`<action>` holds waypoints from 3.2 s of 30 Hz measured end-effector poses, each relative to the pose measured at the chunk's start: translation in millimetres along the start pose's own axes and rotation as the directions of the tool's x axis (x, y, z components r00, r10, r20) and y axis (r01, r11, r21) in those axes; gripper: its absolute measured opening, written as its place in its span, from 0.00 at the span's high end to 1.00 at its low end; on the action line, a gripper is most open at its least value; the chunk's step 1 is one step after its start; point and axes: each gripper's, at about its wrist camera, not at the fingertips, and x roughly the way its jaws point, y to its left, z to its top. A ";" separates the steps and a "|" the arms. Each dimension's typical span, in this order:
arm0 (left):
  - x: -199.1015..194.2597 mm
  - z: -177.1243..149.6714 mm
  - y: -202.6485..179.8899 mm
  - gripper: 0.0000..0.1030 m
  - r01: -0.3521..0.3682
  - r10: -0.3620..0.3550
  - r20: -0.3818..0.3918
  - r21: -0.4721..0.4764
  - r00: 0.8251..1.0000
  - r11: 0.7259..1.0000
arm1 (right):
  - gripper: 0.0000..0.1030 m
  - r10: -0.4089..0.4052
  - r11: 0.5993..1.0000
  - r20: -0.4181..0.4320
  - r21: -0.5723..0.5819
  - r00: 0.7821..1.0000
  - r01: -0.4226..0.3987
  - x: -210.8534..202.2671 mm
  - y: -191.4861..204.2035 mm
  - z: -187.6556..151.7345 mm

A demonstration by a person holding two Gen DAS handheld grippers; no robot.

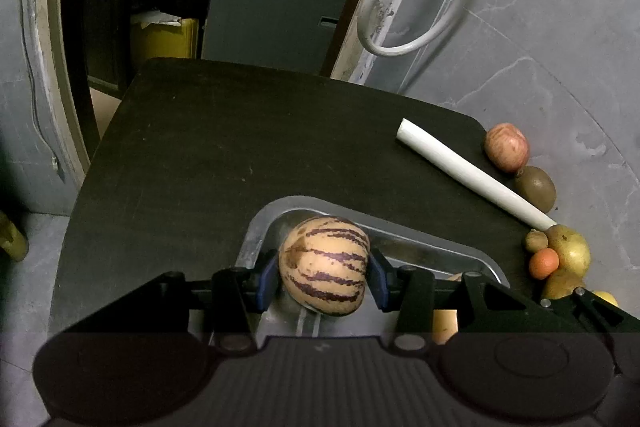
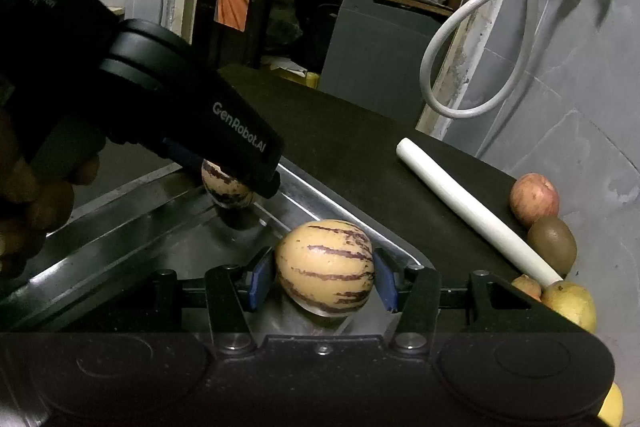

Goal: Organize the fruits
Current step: 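Carry both pepinos to the silver tray and release them, then grasp the tangerine with the left tool while the right tool grasps the kiwi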

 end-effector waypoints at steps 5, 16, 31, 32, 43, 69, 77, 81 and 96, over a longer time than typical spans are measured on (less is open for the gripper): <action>-5.3 1.7 0.7 0.35 0.017 -0.017 -0.001 -0.016 1.000 1.000 | 0.36 -0.002 1.000 0.009 0.020 1.000 0.002 -5.0 -4.7 -0.8; -49.1 -1.2 -8.8 0.05 0.041 -0.041 0.057 0.011 0.998 0.999 | 0.16 -0.056 0.988 0.062 0.146 0.997 0.046 -55.9 -10.4 -5.6; -120.4 -55.2 1.1 0.01 0.029 -0.033 0.028 0.129 0.999 0.991 | 0.01 -0.150 0.956 0.032 0.261 0.988 0.137 -142.8 24.9 -38.8; -123.4 -60.8 2.6 0.01 0.028 -0.031 0.018 0.139 0.999 0.990 | 0.01 -0.157 0.952 0.024 0.268 0.987 0.145 -146.7 27.3 -43.2; -140.7 -111.7 -15.0 0.01 0.118 -0.099 -0.082 0.278 0.992 0.953 | 0.01 -0.260 0.885 -0.093 0.375 0.961 0.276 -191.5 36.9 -94.9; -38.8 -89.4 -206.9 0.01 0.353 -0.268 -0.231 0.583 0.935 0.732 | 0.01 -0.520 0.439 -0.323 0.693 0.791 0.572 -192.1 -44.6 -155.0; -6.9 -92.0 -240.7 0.04 0.352 -0.247 -0.251 0.656 0.936 0.667 | 0.03 -0.521 0.346 -0.345 0.751 0.781 0.562 -163.9 -69.8 -157.6; 3.0 -94.6 -249.5 0.11 0.371 -0.253 -0.272 0.667 0.928 0.646 | 0.09 -0.525 0.312 -0.352 0.767 0.775 0.560 -155.7 -78.1 -158.7; 34.3 -94.9 -260.7 0.44 0.430 -0.266 -0.340 0.654 0.902 0.623 | 0.22 -0.521 0.237 -0.372 0.802 0.768 0.549 -128.4 -100.1 -161.9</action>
